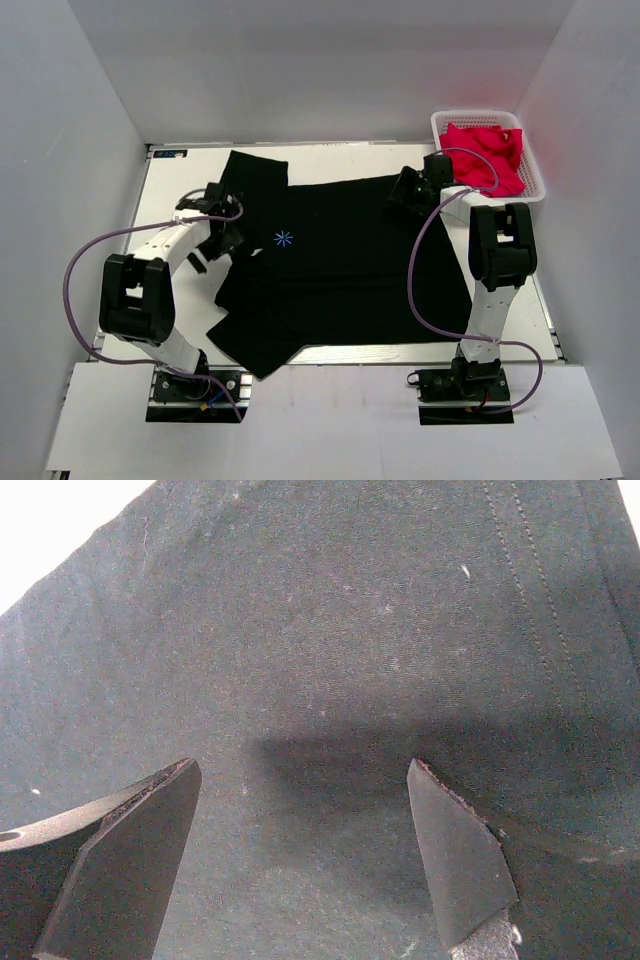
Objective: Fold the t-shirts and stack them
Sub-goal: Flatten out the tshirt
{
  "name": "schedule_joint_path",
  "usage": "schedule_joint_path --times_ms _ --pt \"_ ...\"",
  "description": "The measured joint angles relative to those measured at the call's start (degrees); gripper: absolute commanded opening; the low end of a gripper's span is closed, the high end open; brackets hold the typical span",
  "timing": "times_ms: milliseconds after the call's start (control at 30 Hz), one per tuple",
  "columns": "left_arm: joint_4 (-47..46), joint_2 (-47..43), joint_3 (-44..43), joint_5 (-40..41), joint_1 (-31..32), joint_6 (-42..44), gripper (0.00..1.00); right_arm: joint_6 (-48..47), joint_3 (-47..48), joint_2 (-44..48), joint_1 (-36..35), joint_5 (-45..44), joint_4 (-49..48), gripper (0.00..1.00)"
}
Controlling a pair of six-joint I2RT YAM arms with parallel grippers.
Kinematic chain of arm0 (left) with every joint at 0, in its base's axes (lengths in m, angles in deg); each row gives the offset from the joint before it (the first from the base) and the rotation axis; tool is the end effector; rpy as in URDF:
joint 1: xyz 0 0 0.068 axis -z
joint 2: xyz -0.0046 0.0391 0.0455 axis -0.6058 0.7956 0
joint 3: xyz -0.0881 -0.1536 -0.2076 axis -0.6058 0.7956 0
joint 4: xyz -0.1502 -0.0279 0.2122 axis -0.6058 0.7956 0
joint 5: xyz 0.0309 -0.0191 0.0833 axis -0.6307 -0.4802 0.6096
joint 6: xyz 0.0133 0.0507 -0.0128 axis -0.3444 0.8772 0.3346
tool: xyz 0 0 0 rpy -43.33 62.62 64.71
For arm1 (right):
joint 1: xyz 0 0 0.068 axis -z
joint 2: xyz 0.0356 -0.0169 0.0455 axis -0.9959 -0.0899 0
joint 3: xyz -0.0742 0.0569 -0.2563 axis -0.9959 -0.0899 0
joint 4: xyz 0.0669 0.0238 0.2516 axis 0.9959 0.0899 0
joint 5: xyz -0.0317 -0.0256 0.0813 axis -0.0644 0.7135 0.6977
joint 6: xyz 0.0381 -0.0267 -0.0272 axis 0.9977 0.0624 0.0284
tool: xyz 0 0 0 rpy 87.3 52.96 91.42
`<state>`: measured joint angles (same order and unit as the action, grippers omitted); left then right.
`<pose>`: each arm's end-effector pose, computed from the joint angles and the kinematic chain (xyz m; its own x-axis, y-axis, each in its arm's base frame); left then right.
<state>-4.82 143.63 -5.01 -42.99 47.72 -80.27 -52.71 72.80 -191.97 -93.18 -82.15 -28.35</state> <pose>0.2846 -0.0389 0.2026 -0.7094 -0.5929 -0.3810 -0.6744 0.7281 0.1226 0.4356 0.0673 0.1664 -0.7126 0.3990 -0.5771 0.1668 0.8953 0.4131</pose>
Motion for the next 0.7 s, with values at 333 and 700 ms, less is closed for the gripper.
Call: schedule_joint_path --times_ms 333,700 --pt "-16.83 5.99 -9.66 -11.32 1.03 11.32 1.00 -0.66 0.57 -0.26 0.46 0.98 0.68 0.90" --pt "-17.88 24.76 -21.16 -14.43 1.40 16.55 0.25 -0.28 3.67 -1.88 0.50 0.46 3.17 0.90"
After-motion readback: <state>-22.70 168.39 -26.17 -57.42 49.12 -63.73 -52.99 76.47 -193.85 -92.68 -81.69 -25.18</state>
